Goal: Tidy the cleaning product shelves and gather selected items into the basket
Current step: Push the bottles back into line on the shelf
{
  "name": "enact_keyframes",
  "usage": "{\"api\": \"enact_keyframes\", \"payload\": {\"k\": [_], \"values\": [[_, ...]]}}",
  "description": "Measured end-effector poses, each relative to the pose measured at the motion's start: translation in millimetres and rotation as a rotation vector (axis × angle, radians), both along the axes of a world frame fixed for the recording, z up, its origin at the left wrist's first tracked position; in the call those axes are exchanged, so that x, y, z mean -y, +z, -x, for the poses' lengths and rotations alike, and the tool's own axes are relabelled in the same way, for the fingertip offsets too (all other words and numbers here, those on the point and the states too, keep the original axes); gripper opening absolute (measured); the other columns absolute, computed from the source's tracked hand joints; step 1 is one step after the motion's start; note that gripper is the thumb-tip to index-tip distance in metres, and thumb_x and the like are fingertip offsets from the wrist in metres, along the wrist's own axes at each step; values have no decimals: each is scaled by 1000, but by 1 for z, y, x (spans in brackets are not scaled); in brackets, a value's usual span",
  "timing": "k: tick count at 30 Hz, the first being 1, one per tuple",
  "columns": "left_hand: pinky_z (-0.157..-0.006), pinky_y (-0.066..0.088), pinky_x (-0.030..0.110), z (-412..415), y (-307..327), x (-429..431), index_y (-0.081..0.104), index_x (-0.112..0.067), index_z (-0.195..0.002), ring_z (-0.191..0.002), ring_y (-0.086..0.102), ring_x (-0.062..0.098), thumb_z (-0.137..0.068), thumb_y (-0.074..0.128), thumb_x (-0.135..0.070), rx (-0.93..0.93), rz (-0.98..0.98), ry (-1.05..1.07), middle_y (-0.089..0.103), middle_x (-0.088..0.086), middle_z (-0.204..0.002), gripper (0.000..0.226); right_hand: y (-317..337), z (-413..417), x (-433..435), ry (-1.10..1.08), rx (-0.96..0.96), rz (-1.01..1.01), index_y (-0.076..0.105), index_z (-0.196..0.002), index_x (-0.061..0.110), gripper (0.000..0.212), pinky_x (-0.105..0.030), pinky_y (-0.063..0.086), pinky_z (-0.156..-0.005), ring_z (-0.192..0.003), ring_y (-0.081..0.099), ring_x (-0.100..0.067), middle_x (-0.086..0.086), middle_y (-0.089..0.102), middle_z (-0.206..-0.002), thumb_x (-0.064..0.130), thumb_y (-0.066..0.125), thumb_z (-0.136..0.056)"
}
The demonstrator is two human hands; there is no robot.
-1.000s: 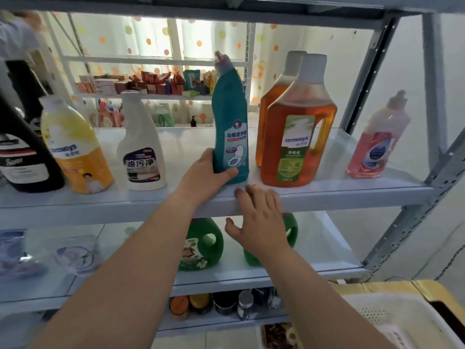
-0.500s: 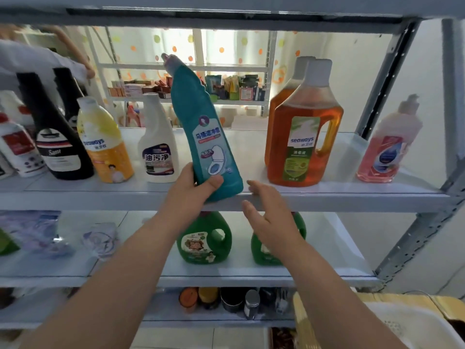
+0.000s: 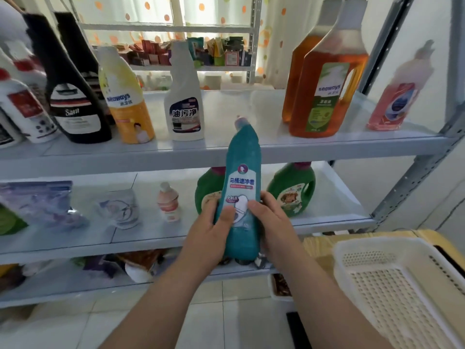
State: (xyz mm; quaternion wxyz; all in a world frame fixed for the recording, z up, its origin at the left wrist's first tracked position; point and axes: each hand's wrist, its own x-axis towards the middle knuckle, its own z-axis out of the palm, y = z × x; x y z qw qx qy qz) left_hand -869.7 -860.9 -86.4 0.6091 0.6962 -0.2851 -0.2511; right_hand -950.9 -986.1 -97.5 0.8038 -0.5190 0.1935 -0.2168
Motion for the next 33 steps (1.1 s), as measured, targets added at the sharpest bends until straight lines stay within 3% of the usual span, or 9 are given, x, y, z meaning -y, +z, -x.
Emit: {"api": "enact_keyframes", "payload": {"k": [3, 5, 7, 10, 15, 18, 24, 29, 33], "values": [[-47, 48, 26, 1, -13, -23, 59, -24, -120, -71, 72, 18, -100, 41, -67, -309, -85, -132, 76, 11, -102, 51, -2, 1, -22, -12, -40, -115, 58, -128, 9, 65, -44, 62, -83, -98, 75, -31, -16, 76, -113, 38, 77, -74], [-47, 48, 25, 0, -22, -41, 59, -26, -120, -69, 72, 18, -101, 43, -63, -335, -161, -241, 77, 9, -100, 45, -2, 3, -27, -41, -80, -126, 60, -129, 9, 74, -45, 62, -81, -90, 74, -29, -16, 74, -110, 42, 80, -66], [-60, 59, 30, -3, -33, -59, 59, -46, -116, -80, 74, 9, -97, 52, -63, -214, -214, -295, 77, -5, -105, 27, -6, 6, -29, -79, -86, -112, 60, -128, 6, 66, -50, 62, -84, -88, 72, -29, -18, 72, -110, 31, 79, -69], [-76, 57, 15, -7, -44, -78, 48, -73, -105, -94, 66, -9, -91, 57, -64, 28, -295, -347, 66, -21, -116, 18, -14, 11, -44, -132, 14, -126, 56, -128, 0, 64, -45, 62, -73, -84, 72, -26, -16, 72, -106, 17, 76, -69], [-98, 44, 24, -3, -66, -88, 21, -43, -144, -118, 38, 0, -60, 82, -67, 582, -391, -170, 33, -18, -127, 106, -27, 8, -86, -342, 134, -41, 51, -134, 6, 78, -36, 61, -73, -89, 75, -24, -10, 71, -105, 24, 81, -64], [-86, 47, 19, -1, -76, -91, 19, -39, -141, -119, 44, 8, -62, 90, -47, 674, -302, -88, 27, -16, -123, 107, -25, 8, -99, -335, 90, 41, 53, -133, 18, 75, -35, 61, -76, -100, 75, -26, -7, 72, -110, 30, 83, -66], [-60, 60, 24, -5, -81, -102, 28, -59, -127, -83, 70, 5, -64, 82, -44, 156, -239, -461, 53, -30, -106, 84, -15, 25, -68, -269, 149, 63, 66, -114, 32, 41, -41, 59, -85, -98, 73, -25, -6, 72, -105, 20, 79, -77], [-72, 53, 12, 1, -71, -90, 45, -70, -113, -101, 57, -6, -71, 69, -50, 243, -151, -357, 47, -32, -109, 52, -17, 19, -48, -417, 94, -57, 67, -113, 28, 45, -39, 60, -75, -89, 75, -22, -5, 74, -99, 32, 87, -72], [-59, 60, 30, 6, -56, -71, 61, -60, -107, -89, 75, 13, -82, 60, -41, -364, -68, -331, 74, -12, -101, 32, -10, 17, -31, -299, 48, -176, 59, -131, 9, 68, -42, 61, -75, -90, 73, -27, -14, 73, -103, 45, 80, -77]]}}
